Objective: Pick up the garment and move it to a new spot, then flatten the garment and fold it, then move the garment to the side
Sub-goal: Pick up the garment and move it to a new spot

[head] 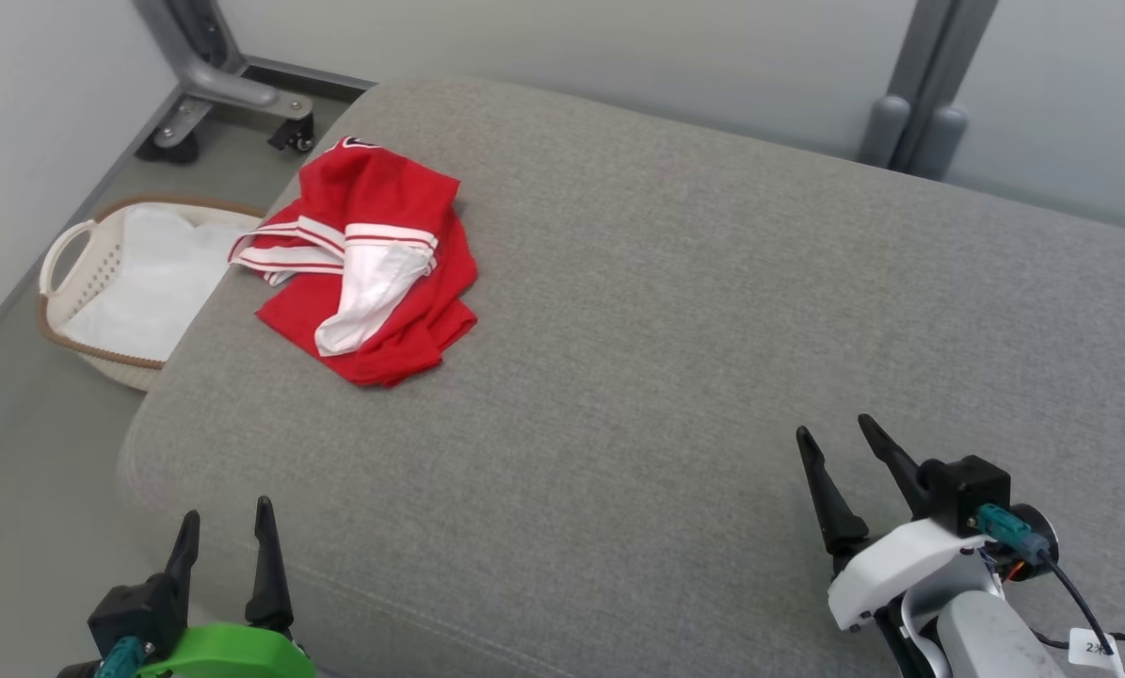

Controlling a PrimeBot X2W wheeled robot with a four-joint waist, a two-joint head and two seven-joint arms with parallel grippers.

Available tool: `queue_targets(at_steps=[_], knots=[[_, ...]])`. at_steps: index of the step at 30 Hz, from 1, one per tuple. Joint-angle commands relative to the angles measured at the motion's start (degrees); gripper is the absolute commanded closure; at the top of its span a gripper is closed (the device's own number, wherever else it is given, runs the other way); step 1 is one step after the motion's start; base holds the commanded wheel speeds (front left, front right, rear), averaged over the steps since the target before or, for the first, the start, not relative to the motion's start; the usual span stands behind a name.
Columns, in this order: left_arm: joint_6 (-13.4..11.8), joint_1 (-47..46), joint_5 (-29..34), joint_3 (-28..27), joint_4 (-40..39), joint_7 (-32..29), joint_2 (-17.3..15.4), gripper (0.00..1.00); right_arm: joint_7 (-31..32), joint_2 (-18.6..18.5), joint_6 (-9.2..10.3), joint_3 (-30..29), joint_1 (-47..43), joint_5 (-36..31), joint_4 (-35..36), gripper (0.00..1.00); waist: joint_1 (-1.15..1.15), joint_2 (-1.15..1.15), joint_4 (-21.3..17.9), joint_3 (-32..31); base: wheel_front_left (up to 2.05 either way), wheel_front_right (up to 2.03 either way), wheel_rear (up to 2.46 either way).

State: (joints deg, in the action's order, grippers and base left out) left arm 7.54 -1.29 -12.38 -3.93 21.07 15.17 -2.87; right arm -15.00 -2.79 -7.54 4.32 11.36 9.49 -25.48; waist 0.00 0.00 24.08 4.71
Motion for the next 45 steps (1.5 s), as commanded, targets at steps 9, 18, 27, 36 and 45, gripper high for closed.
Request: queue_targets(at_steps=[9,18,27,36,45], knots=[[-0.1,-5.1,-4.6,-0.4,-2.4,0.0,-0.1,0.00,-0.3,-0.3,0.11,0.2,4.8,-3.3,0.5,0.00,0.00,0.00,1.3,7.1,0.00,0.00,0.00],[-0.1,-19.0,-10.0,4.1,-1.5,0.0,-6.3,0.00,-0.3,-0.3,0.11,0.3,10.2,-7.6,3.0,0.00,0.00,0.00,-3.0,17.4,0.00,0.00,0.00],[-0.1,-33.5,-19.2,12.7,4.3,0.0,-17.6,0.00,-0.3,-0.3,0.11,1.3,14.0,-8.2,6.2,0.00,0.00,0.00,-7.1,24.0,0.00,0.00,0.00],[-0.1,-42.7,-31.3,24.3,14.0,0.0,-25.7,0.00,-0.1,-0.4,0.11,3.0,16.0,-7.0,8.3,0.00,0.00,0.00,-11.8,28.2,0.00,0.00,0.00],[-0.1,-45.7,-45.4,33.8,26.0,-3.6,-27.1,0.00,-0.1,-0.7,0.13,2.5,15.7,-7.0,9.6,0.00,0.00,0.00,-14.7,29.8,0.00,0.00,0.00]])
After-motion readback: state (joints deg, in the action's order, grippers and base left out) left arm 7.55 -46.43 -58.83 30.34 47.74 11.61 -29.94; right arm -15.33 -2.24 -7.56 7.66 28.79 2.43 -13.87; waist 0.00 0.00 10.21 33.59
